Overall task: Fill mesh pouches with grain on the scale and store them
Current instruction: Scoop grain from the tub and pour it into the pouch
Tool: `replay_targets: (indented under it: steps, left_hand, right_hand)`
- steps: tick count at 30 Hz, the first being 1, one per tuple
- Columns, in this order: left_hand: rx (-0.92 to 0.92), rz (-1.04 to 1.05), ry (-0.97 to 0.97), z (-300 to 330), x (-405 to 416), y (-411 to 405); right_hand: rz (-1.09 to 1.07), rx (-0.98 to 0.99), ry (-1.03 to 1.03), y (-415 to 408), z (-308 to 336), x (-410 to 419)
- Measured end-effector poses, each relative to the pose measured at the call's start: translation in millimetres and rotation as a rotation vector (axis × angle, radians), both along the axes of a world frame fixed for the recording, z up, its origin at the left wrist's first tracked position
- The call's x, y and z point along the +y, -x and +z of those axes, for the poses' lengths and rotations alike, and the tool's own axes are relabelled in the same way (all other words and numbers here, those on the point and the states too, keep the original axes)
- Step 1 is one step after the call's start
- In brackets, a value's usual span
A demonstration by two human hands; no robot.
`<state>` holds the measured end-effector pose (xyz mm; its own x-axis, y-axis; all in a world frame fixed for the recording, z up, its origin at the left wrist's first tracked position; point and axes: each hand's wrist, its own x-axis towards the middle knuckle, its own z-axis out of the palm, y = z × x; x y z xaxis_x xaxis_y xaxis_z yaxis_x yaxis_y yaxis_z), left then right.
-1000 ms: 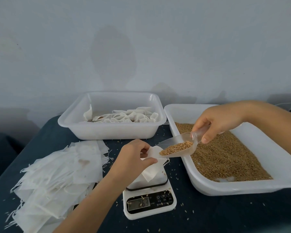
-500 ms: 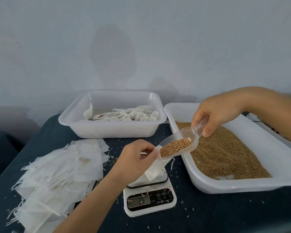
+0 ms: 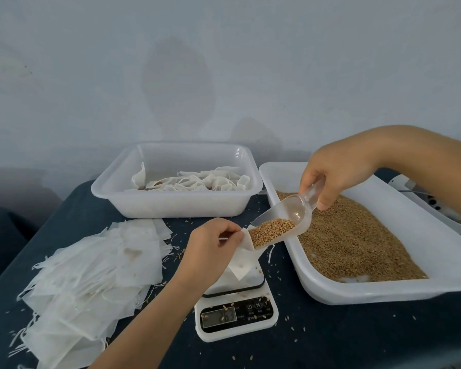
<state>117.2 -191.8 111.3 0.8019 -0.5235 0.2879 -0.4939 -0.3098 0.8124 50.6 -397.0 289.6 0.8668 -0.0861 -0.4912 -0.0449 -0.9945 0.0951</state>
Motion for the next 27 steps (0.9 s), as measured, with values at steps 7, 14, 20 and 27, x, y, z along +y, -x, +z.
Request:
replay_targets:
  steps: [7, 14, 20, 27]
  left_hand:
    - [-0.022, -0.003, 0.001, -2, -2, 2]
    - [-0.034, -0.005, -0.008, -4, -3, 2]
    - [-0.033, -0.011, 0.007, -3, -3, 3]
    - [-0.024, -0.016, 0.025, -1, -3, 4]
  right_hand:
    - [-0.002, 0.032, 0.091, -2, 5, 8]
    - [0.027, 0.059, 0.149, -6, 9, 13]
    - [0.025, 0.074, 0.191, -9, 12, 17]
    - [0.033, 0.089, 0.232, -11, 16, 23]
